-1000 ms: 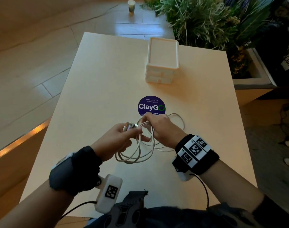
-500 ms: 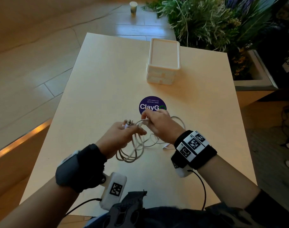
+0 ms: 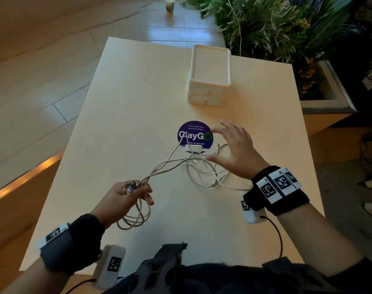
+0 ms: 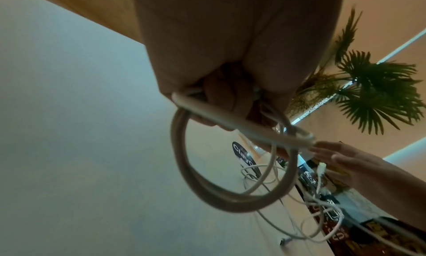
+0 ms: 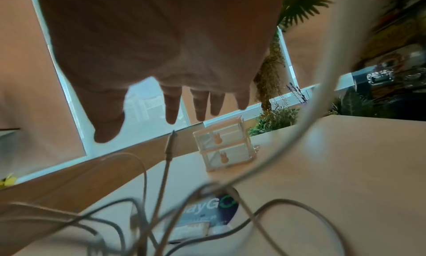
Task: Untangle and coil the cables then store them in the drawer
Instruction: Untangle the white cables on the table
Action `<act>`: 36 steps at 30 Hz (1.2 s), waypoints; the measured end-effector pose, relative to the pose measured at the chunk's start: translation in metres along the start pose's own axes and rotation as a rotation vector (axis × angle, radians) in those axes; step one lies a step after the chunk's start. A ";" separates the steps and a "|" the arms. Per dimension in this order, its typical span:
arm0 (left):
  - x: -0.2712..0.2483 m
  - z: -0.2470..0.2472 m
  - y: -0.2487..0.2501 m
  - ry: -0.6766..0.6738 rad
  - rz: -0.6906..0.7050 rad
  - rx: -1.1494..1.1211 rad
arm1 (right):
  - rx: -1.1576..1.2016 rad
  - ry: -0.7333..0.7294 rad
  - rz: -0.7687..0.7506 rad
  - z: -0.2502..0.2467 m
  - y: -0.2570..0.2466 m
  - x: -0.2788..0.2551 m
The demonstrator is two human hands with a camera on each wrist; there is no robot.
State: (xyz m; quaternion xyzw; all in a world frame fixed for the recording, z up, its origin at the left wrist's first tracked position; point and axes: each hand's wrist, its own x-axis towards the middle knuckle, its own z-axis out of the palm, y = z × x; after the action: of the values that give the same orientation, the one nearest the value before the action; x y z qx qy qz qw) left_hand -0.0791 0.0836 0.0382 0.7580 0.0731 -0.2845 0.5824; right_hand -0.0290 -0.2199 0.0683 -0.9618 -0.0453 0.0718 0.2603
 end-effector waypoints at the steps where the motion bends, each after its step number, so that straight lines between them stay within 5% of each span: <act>1: 0.000 0.001 -0.002 0.007 -0.006 0.010 | 0.055 0.035 0.017 -0.001 0.001 -0.007; 8: 0.005 0.000 -0.008 0.047 -0.032 0.007 | 0.161 0.158 0.131 0.016 0.002 -0.071; 12: 0.006 0.000 -0.008 0.066 -0.044 -0.004 | 0.180 -0.057 0.153 0.045 -0.012 -0.102; 15: 0.006 0.001 -0.007 0.053 -0.040 -0.016 | 0.204 -0.026 0.248 0.070 -0.014 -0.102; 20: 0.007 -0.001 -0.009 0.096 -0.057 -0.046 | -0.015 -0.074 0.108 0.091 -0.015 -0.090; 25: 0.004 -0.018 -0.007 0.193 -0.025 -0.201 | -0.175 -0.154 0.152 0.078 0.016 -0.069; 31: -0.005 -0.050 -0.015 0.244 -0.018 -0.196 | 0.048 0.131 0.405 0.014 0.048 -0.035; 36: -0.010 -0.043 -0.030 0.182 -0.096 -0.083 | 0.258 0.309 0.427 -0.021 0.047 -0.006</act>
State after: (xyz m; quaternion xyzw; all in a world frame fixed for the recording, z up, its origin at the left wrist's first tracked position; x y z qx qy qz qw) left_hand -0.0858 0.1346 0.0253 0.7516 0.1735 -0.2387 0.5899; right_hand -0.0297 -0.2713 0.0631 -0.9080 0.2076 -0.0173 0.3634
